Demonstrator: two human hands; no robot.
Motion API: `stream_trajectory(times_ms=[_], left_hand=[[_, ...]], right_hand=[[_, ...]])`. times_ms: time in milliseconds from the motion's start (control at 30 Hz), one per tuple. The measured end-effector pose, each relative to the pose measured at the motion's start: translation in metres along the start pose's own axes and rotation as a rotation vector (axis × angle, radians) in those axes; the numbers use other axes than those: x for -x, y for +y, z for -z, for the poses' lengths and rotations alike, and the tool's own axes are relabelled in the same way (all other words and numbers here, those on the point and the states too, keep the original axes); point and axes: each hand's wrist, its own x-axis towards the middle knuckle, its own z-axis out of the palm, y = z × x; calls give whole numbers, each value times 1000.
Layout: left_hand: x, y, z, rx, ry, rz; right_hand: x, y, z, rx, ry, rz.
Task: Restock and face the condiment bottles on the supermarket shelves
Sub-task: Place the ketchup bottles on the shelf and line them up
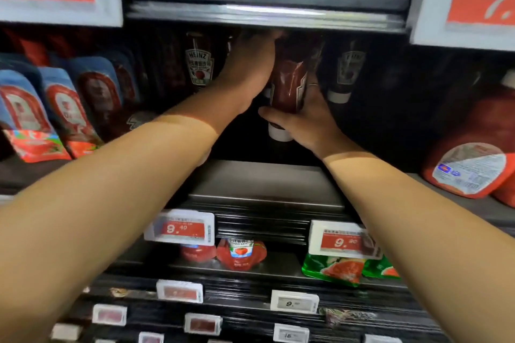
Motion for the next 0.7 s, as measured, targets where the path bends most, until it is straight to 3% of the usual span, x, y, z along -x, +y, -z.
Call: stream_trajectory(times_ms=[200, 300, 500, 700], left_hand=[[3, -9, 14, 199, -357, -33], [-3, -14, 23, 162, -509, -72], [-11, -33, 34, 125, -531, -155], [-11, -37, 43, 47, -425, -224]], right_hand=[[-2, -2, 7, 19, -19, -11], [-1, -2, 9, 36, -43, -46], [0, -5, 12, -2, -55, -9], [5, -13, 15, -92, -157, -1]])
